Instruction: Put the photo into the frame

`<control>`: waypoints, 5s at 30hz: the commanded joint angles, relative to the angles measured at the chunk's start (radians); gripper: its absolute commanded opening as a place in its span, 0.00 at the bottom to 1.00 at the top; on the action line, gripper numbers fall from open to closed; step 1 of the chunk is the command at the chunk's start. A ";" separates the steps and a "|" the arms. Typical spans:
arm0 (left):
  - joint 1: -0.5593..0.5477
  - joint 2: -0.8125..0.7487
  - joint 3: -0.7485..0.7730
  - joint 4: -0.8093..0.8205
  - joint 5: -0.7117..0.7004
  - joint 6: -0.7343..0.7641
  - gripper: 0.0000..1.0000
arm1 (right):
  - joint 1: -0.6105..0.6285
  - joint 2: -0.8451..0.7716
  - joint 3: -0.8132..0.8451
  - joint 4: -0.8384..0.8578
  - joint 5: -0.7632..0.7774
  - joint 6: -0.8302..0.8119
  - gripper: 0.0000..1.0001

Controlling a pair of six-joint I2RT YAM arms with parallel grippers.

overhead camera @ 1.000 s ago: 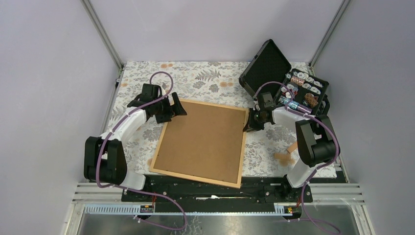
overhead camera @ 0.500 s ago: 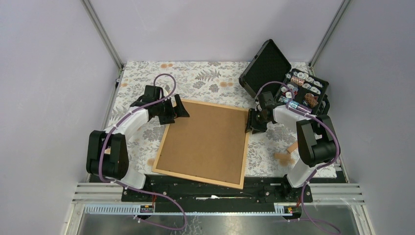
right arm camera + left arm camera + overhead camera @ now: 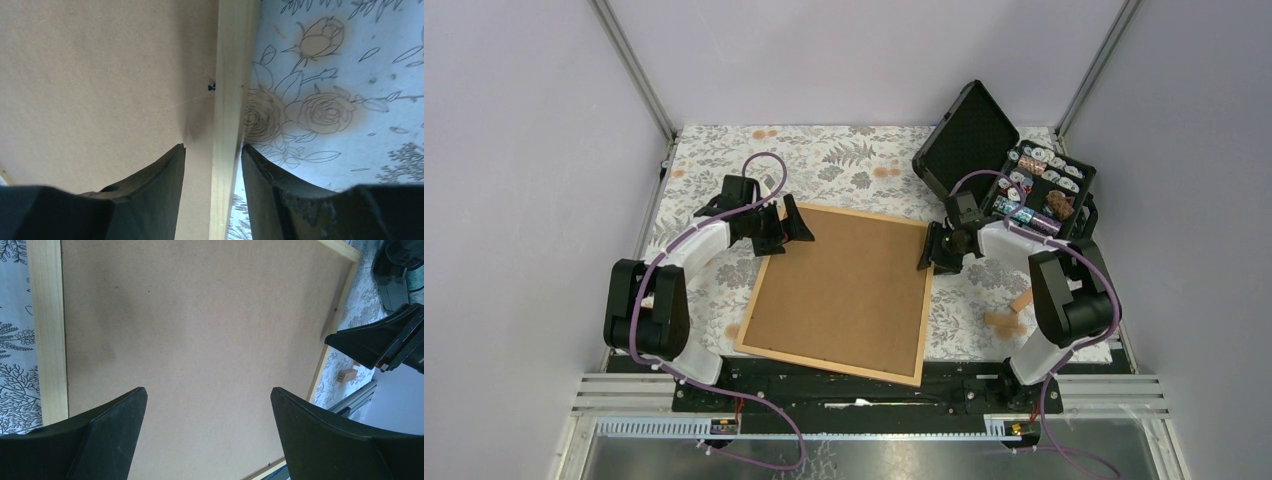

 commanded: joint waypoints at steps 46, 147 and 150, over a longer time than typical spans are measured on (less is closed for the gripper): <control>-0.327 -0.172 -0.047 0.075 0.081 0.081 0.99 | -0.027 -0.062 0.132 -0.200 -0.101 0.155 0.00; -1.280 -0.631 -0.583 0.718 -0.887 0.459 0.99 | 0.327 0.062 0.314 -0.683 -0.080 0.319 0.00; -1.388 -0.544 -0.581 0.762 -1.010 0.627 0.99 | 0.300 0.041 0.317 -0.673 -0.107 0.308 0.00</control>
